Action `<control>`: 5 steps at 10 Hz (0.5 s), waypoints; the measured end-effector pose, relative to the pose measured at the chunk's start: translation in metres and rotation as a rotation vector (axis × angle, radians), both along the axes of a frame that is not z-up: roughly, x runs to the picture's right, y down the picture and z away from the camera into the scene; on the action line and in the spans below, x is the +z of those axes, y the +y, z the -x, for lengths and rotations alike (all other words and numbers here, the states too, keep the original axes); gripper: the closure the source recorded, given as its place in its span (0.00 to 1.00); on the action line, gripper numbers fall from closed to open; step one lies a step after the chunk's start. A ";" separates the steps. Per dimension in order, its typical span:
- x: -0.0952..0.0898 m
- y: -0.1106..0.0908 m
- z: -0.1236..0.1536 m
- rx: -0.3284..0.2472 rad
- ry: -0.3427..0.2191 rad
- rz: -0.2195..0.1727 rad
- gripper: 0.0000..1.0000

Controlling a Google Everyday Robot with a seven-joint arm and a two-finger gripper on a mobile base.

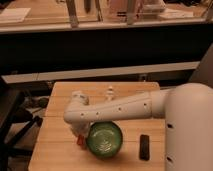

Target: Place the pepper in the ceramic bowl

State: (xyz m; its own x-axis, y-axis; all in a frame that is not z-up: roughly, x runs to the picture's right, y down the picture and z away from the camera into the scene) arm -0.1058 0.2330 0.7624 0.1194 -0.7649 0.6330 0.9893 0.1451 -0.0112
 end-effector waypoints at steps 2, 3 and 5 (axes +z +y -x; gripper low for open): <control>0.000 -0.002 -0.015 0.031 0.004 0.002 0.98; -0.001 -0.003 -0.018 0.040 0.003 0.003 0.98; -0.001 -0.007 -0.041 0.065 0.012 0.006 0.98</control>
